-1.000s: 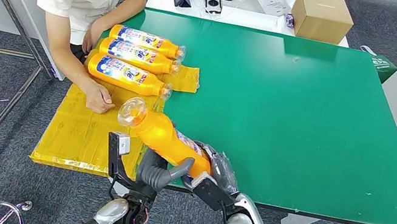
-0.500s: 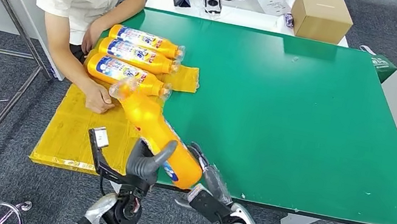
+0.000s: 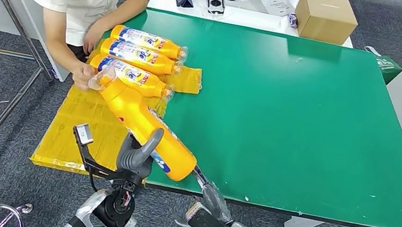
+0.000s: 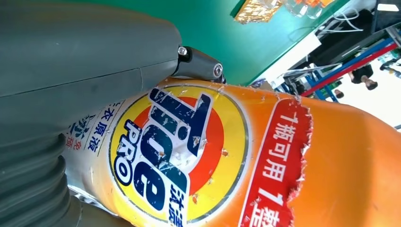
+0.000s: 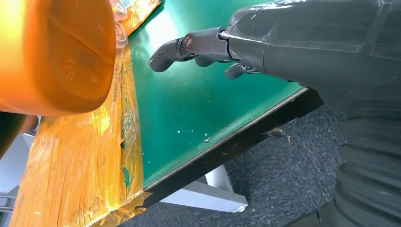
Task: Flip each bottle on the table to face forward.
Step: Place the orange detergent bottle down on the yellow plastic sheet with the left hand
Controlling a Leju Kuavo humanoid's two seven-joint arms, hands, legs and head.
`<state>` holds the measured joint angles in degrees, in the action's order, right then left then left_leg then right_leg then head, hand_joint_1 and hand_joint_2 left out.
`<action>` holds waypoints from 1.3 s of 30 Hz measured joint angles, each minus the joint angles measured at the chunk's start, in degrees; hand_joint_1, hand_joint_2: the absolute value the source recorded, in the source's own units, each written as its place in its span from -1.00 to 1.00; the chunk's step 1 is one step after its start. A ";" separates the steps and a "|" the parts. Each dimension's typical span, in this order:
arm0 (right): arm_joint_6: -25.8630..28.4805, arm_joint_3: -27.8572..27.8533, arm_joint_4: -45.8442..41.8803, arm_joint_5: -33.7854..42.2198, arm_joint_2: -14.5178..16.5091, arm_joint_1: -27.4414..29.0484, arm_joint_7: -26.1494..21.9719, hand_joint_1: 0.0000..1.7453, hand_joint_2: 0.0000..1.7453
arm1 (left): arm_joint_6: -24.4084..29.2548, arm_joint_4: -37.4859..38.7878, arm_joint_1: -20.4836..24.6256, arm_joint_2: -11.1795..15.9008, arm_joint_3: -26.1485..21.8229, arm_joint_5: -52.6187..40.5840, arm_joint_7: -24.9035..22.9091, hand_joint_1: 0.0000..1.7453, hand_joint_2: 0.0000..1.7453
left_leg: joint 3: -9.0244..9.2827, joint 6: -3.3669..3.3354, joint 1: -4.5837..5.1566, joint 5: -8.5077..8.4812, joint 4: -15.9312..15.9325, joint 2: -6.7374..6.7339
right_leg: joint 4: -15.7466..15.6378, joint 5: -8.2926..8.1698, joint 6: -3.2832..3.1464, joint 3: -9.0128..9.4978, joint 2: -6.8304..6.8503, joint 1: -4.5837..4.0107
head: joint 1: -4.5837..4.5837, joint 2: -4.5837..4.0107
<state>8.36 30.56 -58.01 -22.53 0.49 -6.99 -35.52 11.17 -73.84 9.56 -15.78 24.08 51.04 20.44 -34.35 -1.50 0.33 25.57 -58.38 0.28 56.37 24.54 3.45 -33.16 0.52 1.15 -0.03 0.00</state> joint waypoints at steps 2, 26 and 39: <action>0.06 0.01 0.00 0.02 -0.01 0.02 -0.01 -1.00 1.00 | -0.02 -0.09 -0.07 0.00 -0.15 0.00 0.01 1.00 1.00 | 0.00 0.00 0.00 0.00 0.00 0.00 | 0.00 0.00 0.00 0.00 0.00 0.00 | 0.00 0.00; 20.98 -9.54 -28.25 0.00 3.40 6.93 -4.37 -1.00 1.00 | 23.11 25.04 16.06 5.55 -8.13 -119.27 -8.90 1.00 1.00 | 0.06 -0.01 -0.02 -0.24 0.01 -0.12 | 0.06 -0.23 -0.12 -0.04 -0.16 -0.01 | 0.01 0.00; 19.16 -9.27 -28.33 7.10 3.87 4.13 -4.37 -1.00 1.00 | 0.46 44.51 31.56 9.67 -9.66 -104.85 -17.78 -0.49 1.00 | 0.02 0.01 -0.01 -0.27 0.01 -0.06 | 0.07 -0.23 -0.11 0.01 -0.13 -0.01 | 0.02 0.00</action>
<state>27.52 21.28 -86.34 -15.43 4.35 -2.86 -39.89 11.63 -29.33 41.12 -6.11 14.42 -53.82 2.66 -34.33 -1.49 0.31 25.30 -58.37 0.21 56.45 24.30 3.34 -33.15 0.39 1.14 -0.01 0.00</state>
